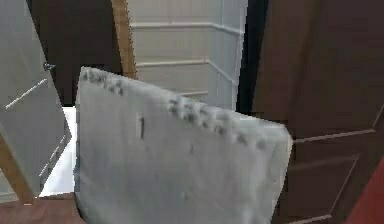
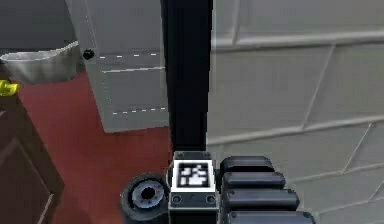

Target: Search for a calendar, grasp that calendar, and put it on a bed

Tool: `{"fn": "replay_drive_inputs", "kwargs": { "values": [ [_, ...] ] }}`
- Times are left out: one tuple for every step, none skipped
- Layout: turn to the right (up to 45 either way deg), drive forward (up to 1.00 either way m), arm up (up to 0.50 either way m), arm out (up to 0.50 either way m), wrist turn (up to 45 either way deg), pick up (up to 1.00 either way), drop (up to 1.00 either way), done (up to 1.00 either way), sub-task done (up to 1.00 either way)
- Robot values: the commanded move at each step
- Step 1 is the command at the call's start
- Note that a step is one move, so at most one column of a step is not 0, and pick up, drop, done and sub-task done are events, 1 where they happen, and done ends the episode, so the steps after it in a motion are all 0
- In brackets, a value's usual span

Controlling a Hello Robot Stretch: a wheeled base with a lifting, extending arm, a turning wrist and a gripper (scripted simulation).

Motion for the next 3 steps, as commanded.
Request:
{"fn": "replay_drive_inputs", "kwargs": {
  "values": [
    [45.0, 0.0, 0.0, 0.0, 0.0, 0.0, 0.0, 0.0, 0.0],
    [0.0, 0.7, 0.0, 0.0, 0.0, 0.0, 0.0, 0.0, 0.0],
    [33.0, 0.0, 0.0, 0.0, 0.0, 0.0, 0.0, 0.0, 0.0]
  ]
}}
